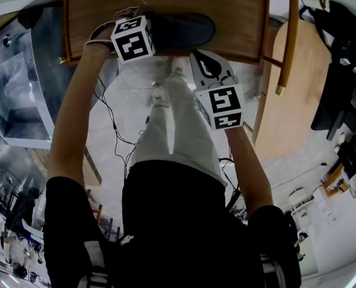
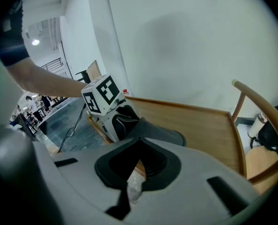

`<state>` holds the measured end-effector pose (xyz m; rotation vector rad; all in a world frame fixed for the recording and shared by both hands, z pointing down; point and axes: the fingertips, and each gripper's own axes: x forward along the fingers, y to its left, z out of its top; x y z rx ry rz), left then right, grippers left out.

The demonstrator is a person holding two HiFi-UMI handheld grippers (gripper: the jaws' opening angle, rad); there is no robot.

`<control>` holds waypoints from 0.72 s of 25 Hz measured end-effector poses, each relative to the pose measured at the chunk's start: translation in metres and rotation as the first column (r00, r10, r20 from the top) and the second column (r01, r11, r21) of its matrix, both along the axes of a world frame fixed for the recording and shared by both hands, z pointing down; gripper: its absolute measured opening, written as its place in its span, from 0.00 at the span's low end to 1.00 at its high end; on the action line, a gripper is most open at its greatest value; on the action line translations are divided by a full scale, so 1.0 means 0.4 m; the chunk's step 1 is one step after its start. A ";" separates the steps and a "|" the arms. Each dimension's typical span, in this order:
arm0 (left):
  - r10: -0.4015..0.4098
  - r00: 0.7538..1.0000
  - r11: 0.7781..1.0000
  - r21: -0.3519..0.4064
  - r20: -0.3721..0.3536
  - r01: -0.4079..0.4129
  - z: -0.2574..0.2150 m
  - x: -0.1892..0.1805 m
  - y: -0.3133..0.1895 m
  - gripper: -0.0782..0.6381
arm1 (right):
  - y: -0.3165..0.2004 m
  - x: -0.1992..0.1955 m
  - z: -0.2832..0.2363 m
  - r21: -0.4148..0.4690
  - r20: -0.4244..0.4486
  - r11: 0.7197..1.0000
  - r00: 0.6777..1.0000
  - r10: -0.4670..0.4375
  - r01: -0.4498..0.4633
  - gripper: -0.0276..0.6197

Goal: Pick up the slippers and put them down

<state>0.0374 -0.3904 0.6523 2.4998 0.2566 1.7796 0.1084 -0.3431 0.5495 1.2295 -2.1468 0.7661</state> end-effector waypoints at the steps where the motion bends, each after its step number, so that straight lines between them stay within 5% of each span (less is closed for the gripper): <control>1: 0.004 1.000 1.000 -0.005 0.000 -0.004 0.002 0.000 0.000 0.71 | -0.001 0.001 0.002 0.002 0.001 1.000 1.000 0.002 -0.002 0.04; 18: -0.005 1.000 1.000 -0.011 -0.004 0.005 0.001 0.003 -0.001 0.71 | -0.005 0.013 0.013 -0.009 -0.007 1.000 1.000 -0.002 0.002 0.04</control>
